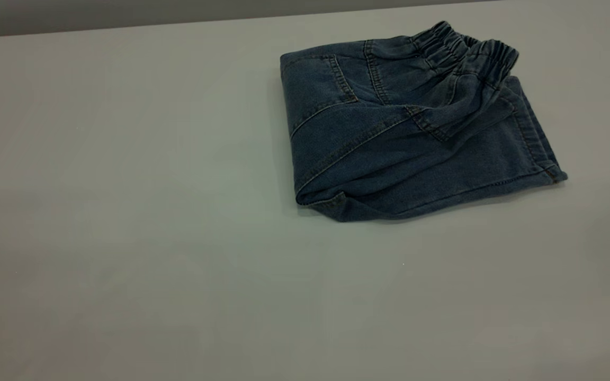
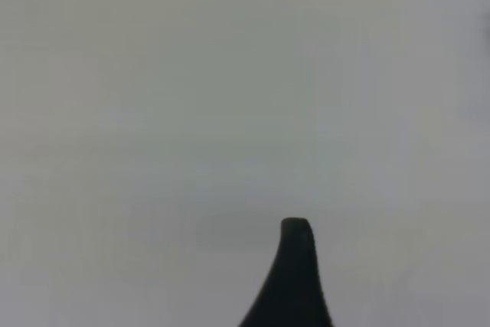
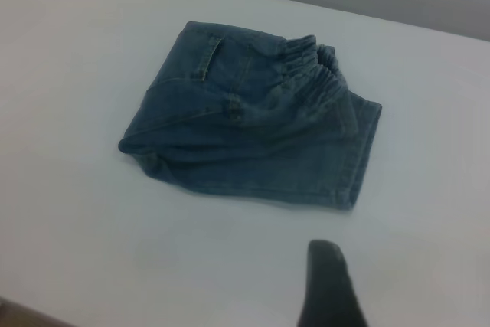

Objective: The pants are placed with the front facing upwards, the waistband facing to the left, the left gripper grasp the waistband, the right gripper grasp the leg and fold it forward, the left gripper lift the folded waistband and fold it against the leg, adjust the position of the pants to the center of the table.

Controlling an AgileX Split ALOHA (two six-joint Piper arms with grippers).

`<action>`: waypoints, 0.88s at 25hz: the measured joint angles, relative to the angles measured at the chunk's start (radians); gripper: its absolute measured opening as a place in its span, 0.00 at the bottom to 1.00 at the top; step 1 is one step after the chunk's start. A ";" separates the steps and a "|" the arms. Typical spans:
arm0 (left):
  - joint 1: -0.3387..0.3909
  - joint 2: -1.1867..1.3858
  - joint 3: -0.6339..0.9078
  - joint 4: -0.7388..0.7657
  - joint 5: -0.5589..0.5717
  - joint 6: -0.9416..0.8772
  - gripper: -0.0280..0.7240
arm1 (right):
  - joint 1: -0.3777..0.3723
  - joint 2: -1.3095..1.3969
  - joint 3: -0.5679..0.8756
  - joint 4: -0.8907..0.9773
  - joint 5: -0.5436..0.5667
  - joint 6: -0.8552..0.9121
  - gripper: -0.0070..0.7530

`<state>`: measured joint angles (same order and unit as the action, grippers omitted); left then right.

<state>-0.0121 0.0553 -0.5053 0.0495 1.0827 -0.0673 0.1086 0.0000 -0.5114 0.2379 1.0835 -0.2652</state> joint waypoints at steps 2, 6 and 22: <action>0.000 -0.030 0.000 0.000 0.000 0.000 0.79 | 0.000 0.000 0.000 0.000 0.000 0.000 0.52; -0.001 -0.057 0.000 0.000 0.000 0.000 0.79 | 0.000 0.000 0.000 0.000 0.000 0.000 0.52; -0.001 -0.055 0.000 0.000 -0.004 0.002 0.79 | -0.001 0.000 0.000 0.000 -0.001 0.000 0.52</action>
<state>-0.0132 0.0000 -0.5053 0.0495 1.0783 -0.0653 0.1078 0.0000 -0.5114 0.2379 1.0827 -0.2652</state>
